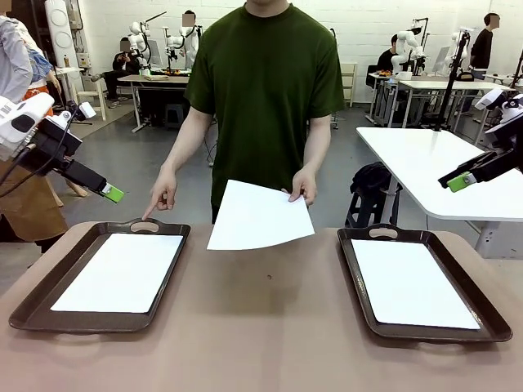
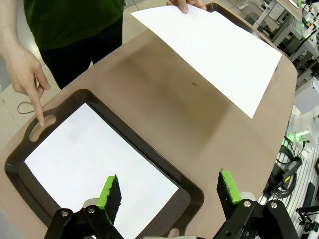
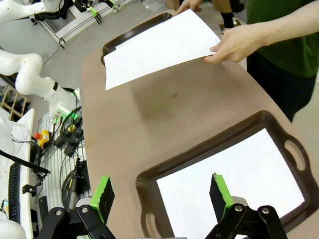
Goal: Sort the A4 documents.
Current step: Receive the A4 Paper.
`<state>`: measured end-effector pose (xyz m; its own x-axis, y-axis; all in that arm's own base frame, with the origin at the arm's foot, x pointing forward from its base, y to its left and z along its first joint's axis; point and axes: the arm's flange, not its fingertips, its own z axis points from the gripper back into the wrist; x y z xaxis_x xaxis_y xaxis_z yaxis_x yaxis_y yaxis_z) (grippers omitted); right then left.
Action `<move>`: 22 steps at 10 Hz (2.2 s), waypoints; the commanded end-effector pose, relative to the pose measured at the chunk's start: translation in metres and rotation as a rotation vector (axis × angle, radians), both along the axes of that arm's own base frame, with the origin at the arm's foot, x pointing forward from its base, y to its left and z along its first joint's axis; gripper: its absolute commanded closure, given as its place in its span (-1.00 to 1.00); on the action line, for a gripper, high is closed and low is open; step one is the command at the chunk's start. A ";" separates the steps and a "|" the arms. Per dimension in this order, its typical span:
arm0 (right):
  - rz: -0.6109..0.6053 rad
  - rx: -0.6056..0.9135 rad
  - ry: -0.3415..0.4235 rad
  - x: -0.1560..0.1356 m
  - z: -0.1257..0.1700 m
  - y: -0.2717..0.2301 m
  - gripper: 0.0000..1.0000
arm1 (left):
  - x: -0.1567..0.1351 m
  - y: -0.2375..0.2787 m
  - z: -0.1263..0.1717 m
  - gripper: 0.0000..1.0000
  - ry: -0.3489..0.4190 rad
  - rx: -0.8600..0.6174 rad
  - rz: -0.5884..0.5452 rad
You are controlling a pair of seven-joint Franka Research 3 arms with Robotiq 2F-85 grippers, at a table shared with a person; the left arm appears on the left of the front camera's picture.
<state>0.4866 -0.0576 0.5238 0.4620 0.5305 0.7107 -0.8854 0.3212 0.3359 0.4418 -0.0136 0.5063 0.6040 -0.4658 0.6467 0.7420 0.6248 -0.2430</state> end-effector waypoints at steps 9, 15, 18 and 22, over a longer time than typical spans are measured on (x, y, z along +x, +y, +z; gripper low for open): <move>-0.004 -0.007 -0.012 0.002 0.001 0.004 -1.00 | 0.074 -0.028 -0.054 -1.00 0.285 -0.368 0.046; -0.004 -0.007 -0.012 0.002 0.001 0.004 -1.00 | 0.121 -0.088 -0.090 -1.00 0.411 -0.514 0.020; -0.004 -0.007 -0.012 0.002 0.001 0.004 -1.00 | 0.136 -0.114 -0.110 -1.00 0.483 -0.582 0.004; -0.004 -0.007 -0.012 0.002 0.001 0.004 -1.00 | 0.143 -0.138 -0.127 -1.00 0.537 -0.636 0.011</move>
